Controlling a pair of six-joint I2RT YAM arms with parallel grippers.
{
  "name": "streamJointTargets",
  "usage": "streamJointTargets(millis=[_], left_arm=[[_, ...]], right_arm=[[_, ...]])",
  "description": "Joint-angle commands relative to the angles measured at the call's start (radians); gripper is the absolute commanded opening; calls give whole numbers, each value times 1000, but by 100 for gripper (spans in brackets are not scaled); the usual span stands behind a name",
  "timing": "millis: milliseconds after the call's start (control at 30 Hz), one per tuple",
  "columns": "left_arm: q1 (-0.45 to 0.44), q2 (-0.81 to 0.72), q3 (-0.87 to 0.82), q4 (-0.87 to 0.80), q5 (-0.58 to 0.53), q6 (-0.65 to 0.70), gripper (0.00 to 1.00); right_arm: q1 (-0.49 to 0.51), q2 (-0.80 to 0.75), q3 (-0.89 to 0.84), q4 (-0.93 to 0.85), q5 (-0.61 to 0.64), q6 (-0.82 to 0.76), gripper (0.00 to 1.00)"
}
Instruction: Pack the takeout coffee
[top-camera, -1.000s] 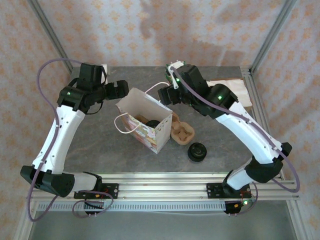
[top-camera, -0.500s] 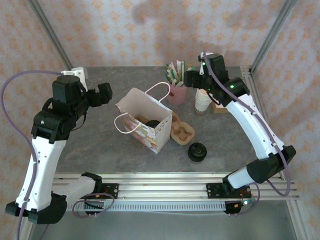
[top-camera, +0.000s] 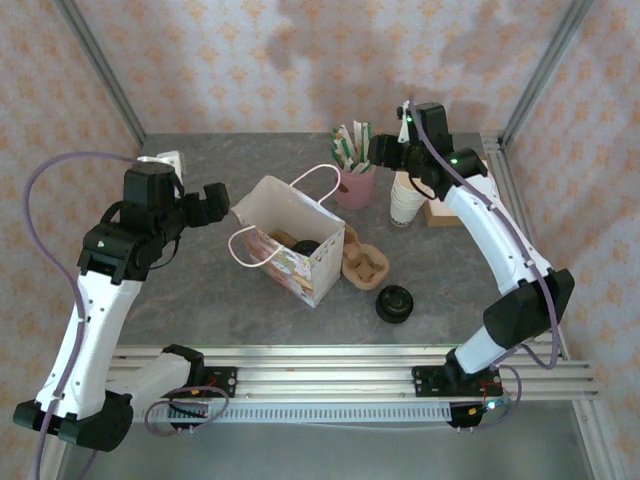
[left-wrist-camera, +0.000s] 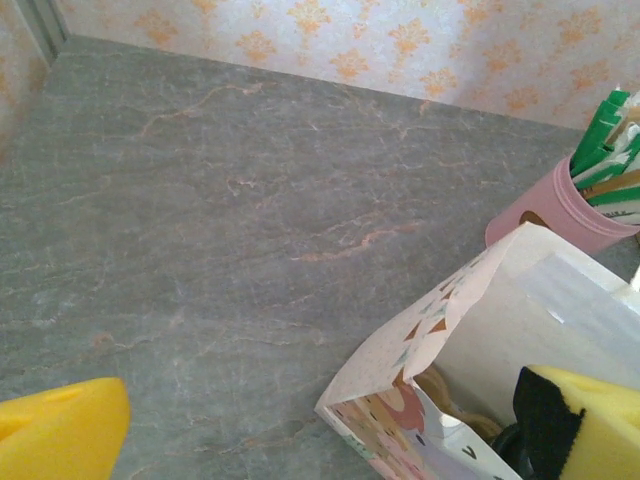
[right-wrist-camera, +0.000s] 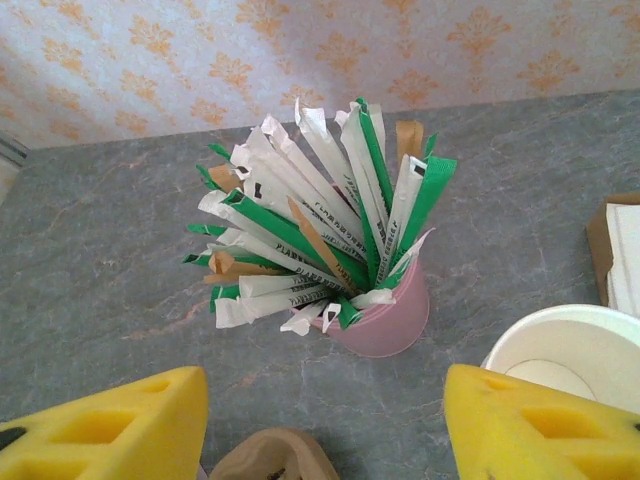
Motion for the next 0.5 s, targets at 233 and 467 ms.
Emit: streamJointTargets(millis=[233,467], left_arm=[[0,-51,-55,-45,61,-17,98],[-1,-63,-76,-47,77,-26,96]], right_arm=[[-6,70,37,80,-35,-85,52],[-7,142,92,88,-42,-108,47]])
